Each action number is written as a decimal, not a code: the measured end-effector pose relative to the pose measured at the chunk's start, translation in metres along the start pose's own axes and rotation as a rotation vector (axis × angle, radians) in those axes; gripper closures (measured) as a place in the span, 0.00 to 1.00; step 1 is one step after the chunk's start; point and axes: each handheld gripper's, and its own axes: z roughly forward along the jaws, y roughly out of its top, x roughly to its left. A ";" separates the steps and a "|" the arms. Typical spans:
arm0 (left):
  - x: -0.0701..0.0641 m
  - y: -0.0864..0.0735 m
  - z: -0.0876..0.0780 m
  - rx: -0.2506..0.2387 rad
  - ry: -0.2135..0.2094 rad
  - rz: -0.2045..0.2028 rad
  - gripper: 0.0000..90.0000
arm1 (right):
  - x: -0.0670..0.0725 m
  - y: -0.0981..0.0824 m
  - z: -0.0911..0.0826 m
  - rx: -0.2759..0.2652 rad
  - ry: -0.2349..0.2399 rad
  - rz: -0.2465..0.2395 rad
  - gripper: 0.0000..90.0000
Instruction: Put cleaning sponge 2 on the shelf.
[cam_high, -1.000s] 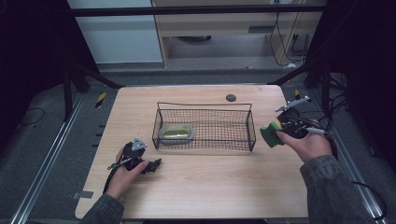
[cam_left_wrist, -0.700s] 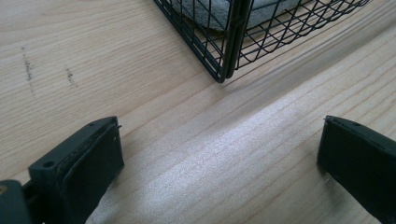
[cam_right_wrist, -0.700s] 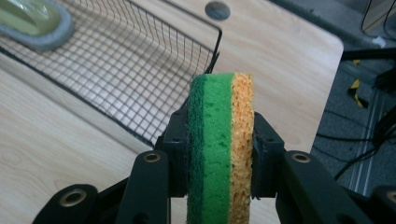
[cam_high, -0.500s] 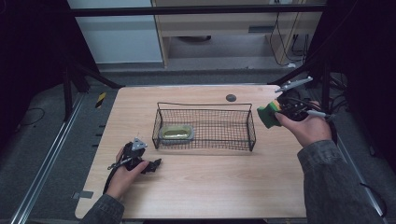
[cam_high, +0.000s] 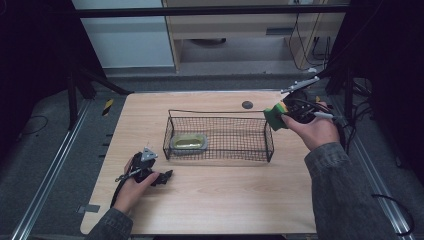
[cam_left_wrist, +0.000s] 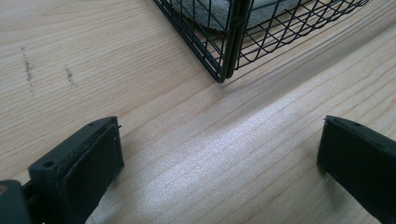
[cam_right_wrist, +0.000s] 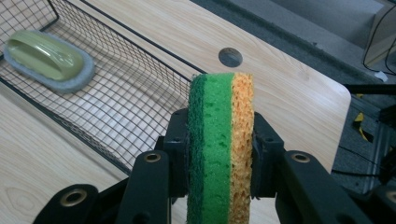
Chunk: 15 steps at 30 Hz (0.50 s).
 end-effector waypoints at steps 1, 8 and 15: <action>0.000 0.000 0.000 0.000 0.001 0.000 0.00 | 0.001 0.001 0.002 0.001 0.004 0.000 0.73; 0.000 0.000 0.000 0.000 0.000 0.000 0.00 | 0.006 0.005 0.015 0.012 0.012 -0.008 0.73; 0.000 0.000 0.000 0.001 0.000 0.001 0.00 | 0.011 0.009 0.039 0.040 0.025 -0.022 0.73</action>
